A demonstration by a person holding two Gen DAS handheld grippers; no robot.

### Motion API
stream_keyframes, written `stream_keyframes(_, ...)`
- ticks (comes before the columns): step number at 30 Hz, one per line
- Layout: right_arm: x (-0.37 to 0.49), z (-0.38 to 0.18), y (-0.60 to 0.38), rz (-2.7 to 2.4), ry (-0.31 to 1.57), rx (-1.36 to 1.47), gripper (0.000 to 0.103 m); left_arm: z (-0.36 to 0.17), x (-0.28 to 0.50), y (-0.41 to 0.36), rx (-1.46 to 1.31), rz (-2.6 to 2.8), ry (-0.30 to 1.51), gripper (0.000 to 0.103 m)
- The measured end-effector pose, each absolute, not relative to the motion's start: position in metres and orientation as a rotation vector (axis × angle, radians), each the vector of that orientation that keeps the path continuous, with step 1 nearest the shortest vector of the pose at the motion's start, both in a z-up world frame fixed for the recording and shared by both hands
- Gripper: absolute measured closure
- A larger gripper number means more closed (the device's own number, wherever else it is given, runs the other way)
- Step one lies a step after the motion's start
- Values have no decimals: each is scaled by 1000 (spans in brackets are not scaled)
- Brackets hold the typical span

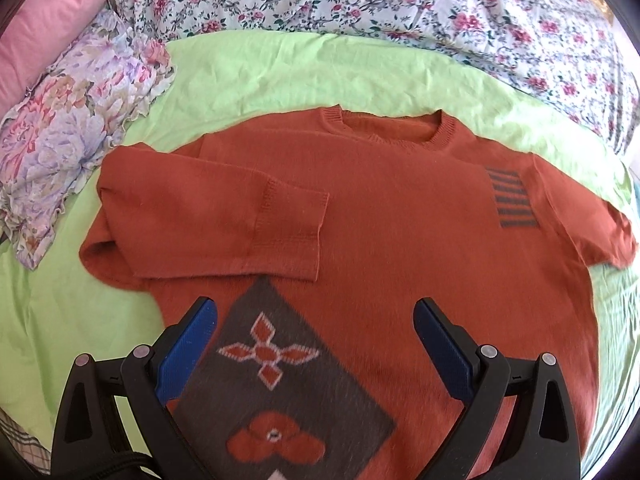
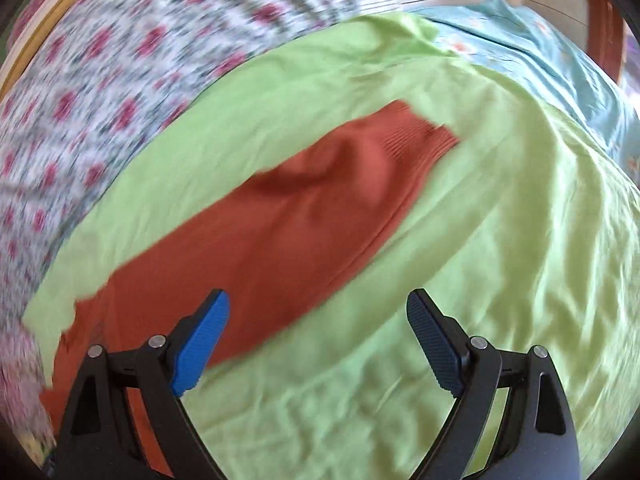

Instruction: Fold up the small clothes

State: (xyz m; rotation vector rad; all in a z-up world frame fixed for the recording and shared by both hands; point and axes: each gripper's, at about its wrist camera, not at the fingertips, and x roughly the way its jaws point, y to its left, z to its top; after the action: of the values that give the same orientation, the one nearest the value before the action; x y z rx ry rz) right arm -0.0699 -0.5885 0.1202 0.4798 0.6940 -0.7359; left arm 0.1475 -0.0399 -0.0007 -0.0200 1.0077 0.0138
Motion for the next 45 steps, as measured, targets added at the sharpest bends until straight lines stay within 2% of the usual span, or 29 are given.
stream_keyframes(10, -50, 112, -710, -873, 646, 631, 51, -21, 178, -68, 4, 17, 1070, 4)
stream_keyframes(12, -48, 113, -716, -890, 646, 609, 73, -22, 182, -70, -5, 14, 1071, 4)
stream_keyframes(13, -44, 114, -717, -893, 662, 593, 96, -22, 182, -71, -9, 12, 1072, 4)
stream_keyframes(18, -26, 142, -674, -777, 634, 489, 96, -25, 180, -66, -30, 9, 1077, 4)
stream_keyframes(25, 27, 156, -532, -384, 667, 446, 96, -18, 167, -40, -83, 5, 1066, 4)
stream_keyframes(38, 132, 43, -259, 169, 922, 528, 96, -4, 121, 53, -264, 12, 1042, 4)
stream_keyframes(43, 152, 5, -180, 320, 1029, 524, 96, -4, 111, 71, -310, 3, 1041, 4)
stream_keyframes(45, 159, -11, -157, 373, 1086, 523, 93, -6, 110, 74, -329, -13, 1044, 4)
